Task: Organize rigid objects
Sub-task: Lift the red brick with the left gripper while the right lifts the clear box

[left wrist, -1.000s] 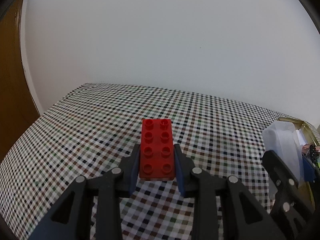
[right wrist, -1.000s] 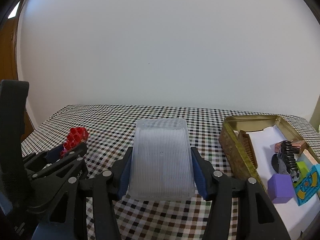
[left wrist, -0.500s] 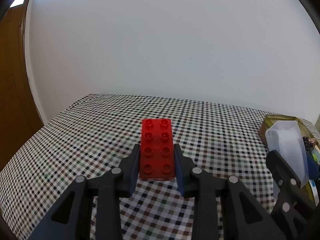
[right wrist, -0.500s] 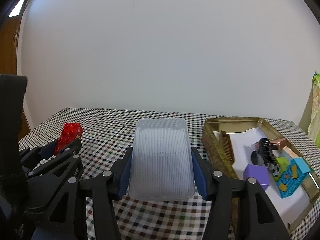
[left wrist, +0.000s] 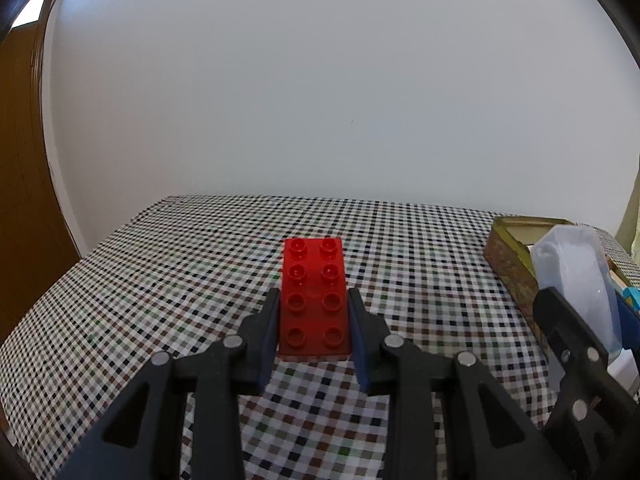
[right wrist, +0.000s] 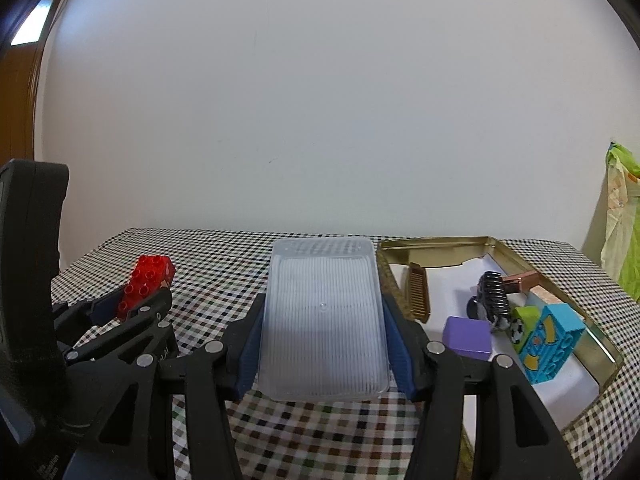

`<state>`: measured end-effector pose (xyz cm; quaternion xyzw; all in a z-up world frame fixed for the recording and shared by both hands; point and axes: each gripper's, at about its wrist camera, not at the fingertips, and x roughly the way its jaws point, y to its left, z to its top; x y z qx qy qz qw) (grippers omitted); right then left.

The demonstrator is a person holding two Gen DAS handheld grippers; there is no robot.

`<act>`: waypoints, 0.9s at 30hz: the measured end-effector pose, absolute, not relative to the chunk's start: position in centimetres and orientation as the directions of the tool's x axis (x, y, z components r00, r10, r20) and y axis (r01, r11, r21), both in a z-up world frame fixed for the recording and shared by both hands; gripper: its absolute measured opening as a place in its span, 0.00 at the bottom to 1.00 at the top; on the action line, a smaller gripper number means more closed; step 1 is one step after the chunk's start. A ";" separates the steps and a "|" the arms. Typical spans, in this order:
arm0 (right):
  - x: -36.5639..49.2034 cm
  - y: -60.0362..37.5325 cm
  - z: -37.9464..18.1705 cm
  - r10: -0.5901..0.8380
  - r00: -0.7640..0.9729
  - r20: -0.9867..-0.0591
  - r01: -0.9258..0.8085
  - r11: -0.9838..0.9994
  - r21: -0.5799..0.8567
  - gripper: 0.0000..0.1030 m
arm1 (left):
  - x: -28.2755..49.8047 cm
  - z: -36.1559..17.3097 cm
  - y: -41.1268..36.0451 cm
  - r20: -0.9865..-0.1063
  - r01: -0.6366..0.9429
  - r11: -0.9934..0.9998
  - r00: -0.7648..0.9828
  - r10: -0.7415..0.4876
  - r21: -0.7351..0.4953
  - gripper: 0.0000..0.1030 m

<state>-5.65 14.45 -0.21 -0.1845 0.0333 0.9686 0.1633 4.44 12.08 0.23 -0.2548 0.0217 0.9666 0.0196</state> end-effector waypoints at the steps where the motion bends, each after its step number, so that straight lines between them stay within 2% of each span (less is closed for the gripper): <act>1: -5.4 14.6 -0.2 0.306 -0.879 -0.367 -0.330 -0.944 0.004 0.55 | 3.5 -0.1 11.3 -0.494 -0.051 -0.998 -0.869 0.028 0.031 0.30; 5: -4.3 15.0 -0.2 0.315 -0.880 -0.355 -0.339 -0.941 0.005 0.55 | 1.4 -1.2 9.2 -0.498 -0.060 -0.998 -0.866 0.038 0.029 0.30; 15: -1.3 17.0 0.0 0.343 -0.877 -0.337 -0.375 -0.927 0.030 0.55 | 3.2 -0.7 10.8 -0.479 -0.099 -0.994 -0.875 0.066 0.044 0.30; 27: 1.3 19.3 0.2 0.384 -0.872 -0.302 -0.410 -0.912 0.025 0.55 | 3.8 -0.7 13.1 -0.478 -0.169 -0.986 -0.866 0.146 0.005 0.30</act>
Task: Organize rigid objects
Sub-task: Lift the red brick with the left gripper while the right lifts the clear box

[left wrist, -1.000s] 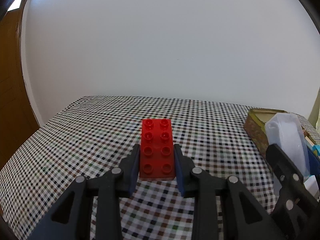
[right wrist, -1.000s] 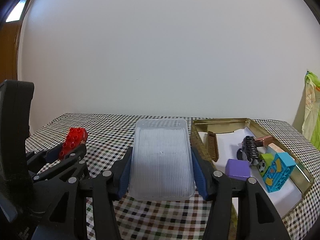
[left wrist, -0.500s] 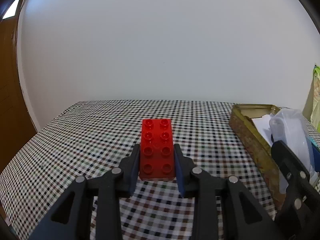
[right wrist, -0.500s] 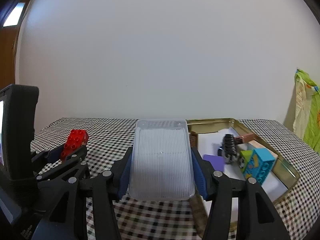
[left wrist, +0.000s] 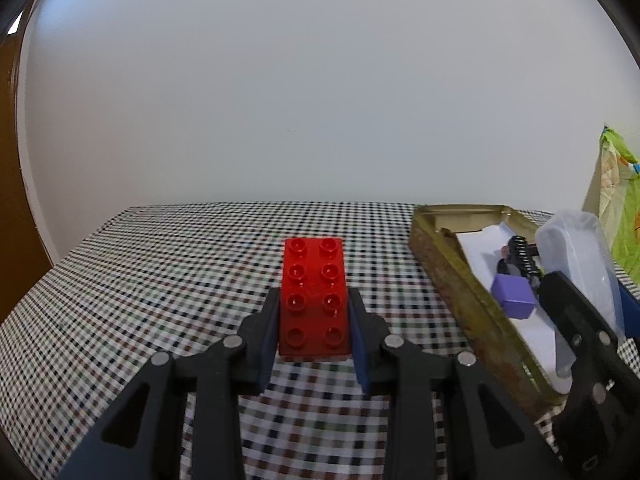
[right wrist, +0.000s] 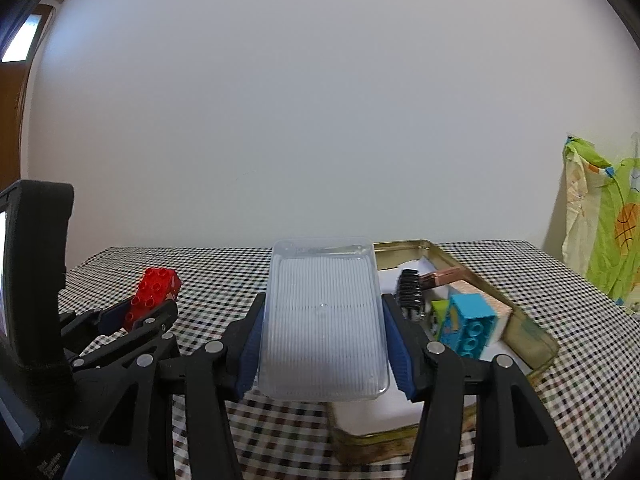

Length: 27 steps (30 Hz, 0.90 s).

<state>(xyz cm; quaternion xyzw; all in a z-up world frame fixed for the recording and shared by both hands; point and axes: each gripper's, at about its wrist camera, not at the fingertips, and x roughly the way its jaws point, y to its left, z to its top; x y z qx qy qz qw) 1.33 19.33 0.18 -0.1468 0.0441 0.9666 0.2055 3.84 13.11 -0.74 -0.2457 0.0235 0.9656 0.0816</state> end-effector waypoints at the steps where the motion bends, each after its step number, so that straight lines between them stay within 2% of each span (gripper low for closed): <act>1: 1.6 19.7 0.2 0.390 -0.871 -0.300 -0.417 -0.909 0.029 0.55 | 3.9 -0.8 13.2 -0.479 -0.174 -0.985 -0.864 0.153 0.000 0.30; 27: 4.5 25.6 0.5 0.475 -0.829 -0.296 -0.500 -0.866 0.008 0.55 | 6.2 1.5 19.8 -0.438 -0.314 -0.949 -0.850 0.292 -0.022 0.30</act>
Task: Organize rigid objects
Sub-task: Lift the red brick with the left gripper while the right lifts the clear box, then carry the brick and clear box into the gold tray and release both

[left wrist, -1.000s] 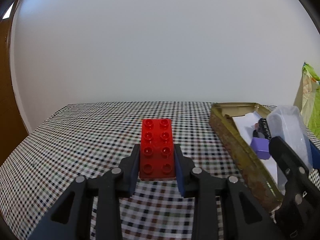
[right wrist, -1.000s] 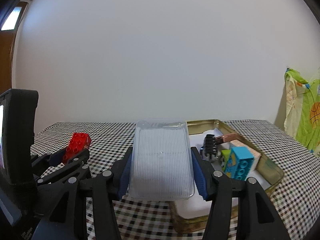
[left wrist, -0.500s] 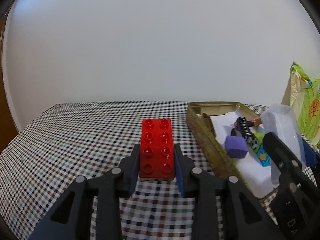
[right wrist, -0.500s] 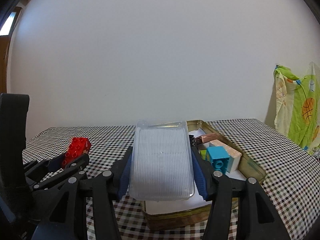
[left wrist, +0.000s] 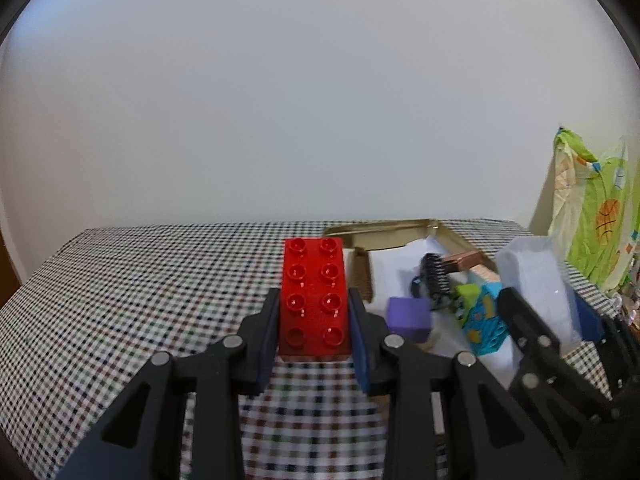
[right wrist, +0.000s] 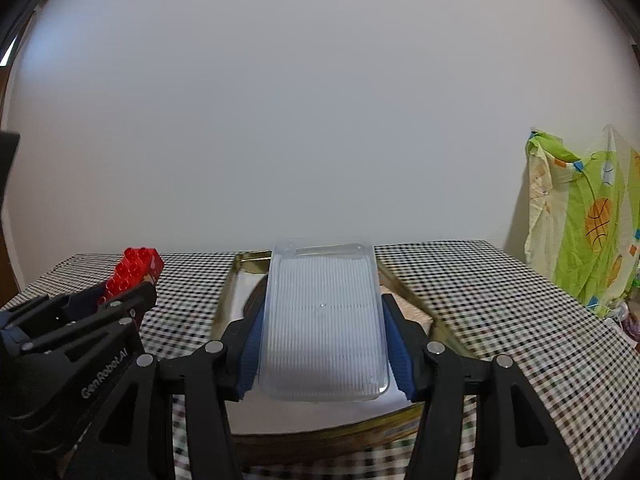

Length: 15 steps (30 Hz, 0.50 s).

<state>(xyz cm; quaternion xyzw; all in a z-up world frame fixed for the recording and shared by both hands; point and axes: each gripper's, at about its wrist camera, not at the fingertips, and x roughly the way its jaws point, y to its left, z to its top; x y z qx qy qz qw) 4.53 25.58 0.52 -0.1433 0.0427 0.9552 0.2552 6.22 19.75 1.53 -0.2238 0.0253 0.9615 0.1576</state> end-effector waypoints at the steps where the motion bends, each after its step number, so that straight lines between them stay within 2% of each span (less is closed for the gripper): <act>1: 4.5 26.1 0.4 0.481 -0.825 -0.296 -0.505 -0.863 0.005 0.55 | 6.2 1.6 20.2 -0.440 -0.323 -0.946 -0.846 0.300 -0.025 0.30; 15: 4.8 30.1 1.5 0.523 -0.804 -0.283 -0.541 -0.841 -0.016 0.55 | 5.7 2.4 24.7 -0.432 -0.393 -0.919 -0.824 0.367 -0.030 0.30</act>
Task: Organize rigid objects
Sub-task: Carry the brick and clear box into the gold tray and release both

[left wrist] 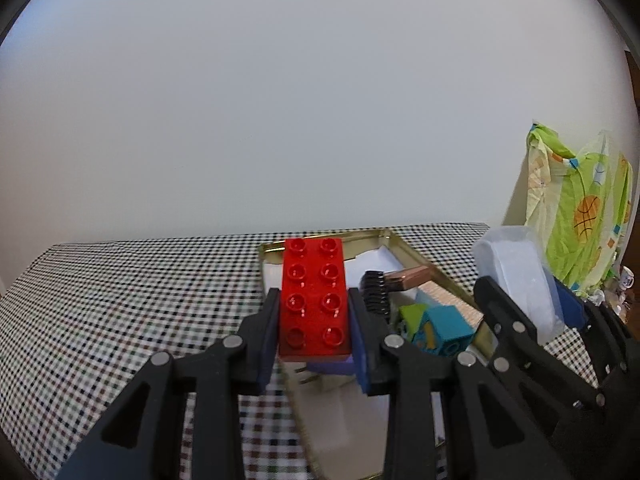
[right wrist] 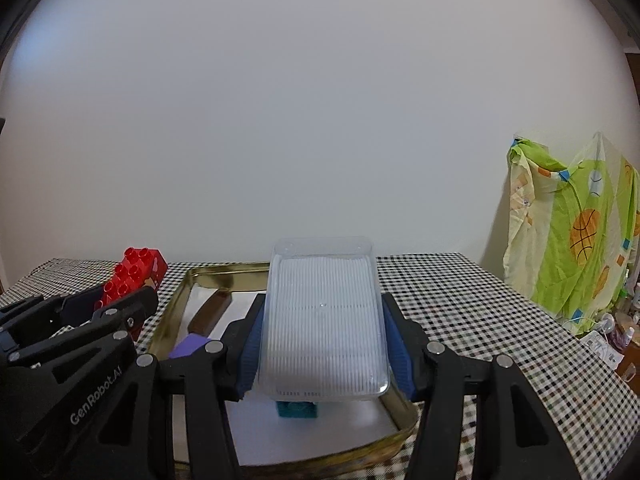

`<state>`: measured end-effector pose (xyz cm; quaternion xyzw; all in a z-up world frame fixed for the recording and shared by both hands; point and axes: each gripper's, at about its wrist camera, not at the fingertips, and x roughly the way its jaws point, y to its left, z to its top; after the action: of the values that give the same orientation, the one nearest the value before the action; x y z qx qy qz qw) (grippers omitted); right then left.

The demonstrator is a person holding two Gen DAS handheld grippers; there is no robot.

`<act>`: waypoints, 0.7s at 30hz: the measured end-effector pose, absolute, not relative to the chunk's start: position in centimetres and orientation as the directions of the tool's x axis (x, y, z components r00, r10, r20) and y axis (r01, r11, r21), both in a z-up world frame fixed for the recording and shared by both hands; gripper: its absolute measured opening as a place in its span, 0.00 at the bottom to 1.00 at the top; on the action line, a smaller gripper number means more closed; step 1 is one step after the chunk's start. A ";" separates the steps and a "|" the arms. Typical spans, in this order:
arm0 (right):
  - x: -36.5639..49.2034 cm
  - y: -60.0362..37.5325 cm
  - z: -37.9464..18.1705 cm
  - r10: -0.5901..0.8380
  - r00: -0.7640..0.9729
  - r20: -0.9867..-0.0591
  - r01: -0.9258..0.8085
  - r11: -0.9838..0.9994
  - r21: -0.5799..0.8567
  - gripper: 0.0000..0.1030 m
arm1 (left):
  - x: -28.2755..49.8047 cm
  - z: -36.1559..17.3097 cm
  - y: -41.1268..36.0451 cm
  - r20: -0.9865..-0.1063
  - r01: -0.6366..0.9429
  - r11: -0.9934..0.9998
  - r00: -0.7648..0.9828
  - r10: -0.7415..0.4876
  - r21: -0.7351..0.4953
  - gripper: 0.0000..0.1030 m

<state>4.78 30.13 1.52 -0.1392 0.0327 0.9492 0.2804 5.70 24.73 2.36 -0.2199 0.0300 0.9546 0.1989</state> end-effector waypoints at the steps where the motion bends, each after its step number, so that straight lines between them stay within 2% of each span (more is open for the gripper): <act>1: 4.7 30.5 1.6 0.520 -0.804 -0.288 -0.540 -0.841 -0.010 0.55 | 5.6 2.4 25.1 -0.434 -0.397 -0.917 -0.822 0.370 -0.031 0.30; 21: 1.2 35.0 1.4 0.483 -0.800 -0.357 -0.508 -0.861 -0.028 0.55 | 3.2 1.4 27.6 -0.494 -0.366 -0.930 -0.802 0.336 -0.037 0.30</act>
<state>1.18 34.99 1.37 -0.1786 0.0346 0.9480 0.2612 3.15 27.60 1.39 -0.2547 0.0301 0.9487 0.1850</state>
